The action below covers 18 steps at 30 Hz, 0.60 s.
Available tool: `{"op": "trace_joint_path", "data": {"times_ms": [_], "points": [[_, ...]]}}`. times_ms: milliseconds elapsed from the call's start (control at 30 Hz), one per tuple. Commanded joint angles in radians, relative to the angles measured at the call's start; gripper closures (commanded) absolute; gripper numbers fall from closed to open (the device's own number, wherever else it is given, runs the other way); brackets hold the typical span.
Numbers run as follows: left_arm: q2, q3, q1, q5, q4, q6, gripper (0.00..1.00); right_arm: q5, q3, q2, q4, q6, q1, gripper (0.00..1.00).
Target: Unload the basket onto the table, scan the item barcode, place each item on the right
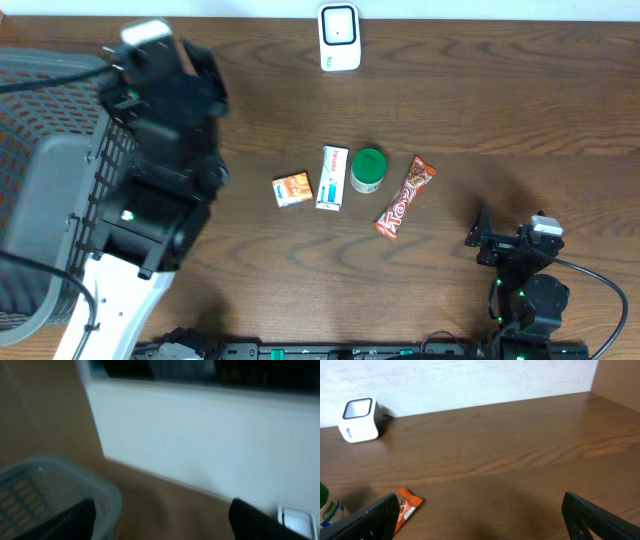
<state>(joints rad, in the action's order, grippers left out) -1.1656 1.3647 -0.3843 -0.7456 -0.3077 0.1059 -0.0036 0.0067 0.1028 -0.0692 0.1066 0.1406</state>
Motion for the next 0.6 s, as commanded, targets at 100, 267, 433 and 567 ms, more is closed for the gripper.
{"op": "trace_joint_path", "data": {"times_ms": [100, 267, 433, 567], "points": [[0.024, 0.014, 0.228, 0.269, 0.207, -0.391, 0.14, -0.002, -0.001, -0.004, -0.005, 0.012, -0.004, 0.01], [0.036, 0.014, 0.399, 0.463, -0.016, -0.483, 0.14, 0.016, -0.001, -0.004, -0.005, 0.008, -0.004, 0.01], [0.110, -0.049, 0.468, 0.900, -0.078, -0.468, 0.14, -0.096, -0.001, -0.004, 0.000, 0.320, -0.004, 0.01], [0.144, -0.118, 0.431, 0.890, -0.004, -0.468, 0.14, -0.199, -0.001, -0.003, 0.006, 0.325, -0.004, 0.01]]}}
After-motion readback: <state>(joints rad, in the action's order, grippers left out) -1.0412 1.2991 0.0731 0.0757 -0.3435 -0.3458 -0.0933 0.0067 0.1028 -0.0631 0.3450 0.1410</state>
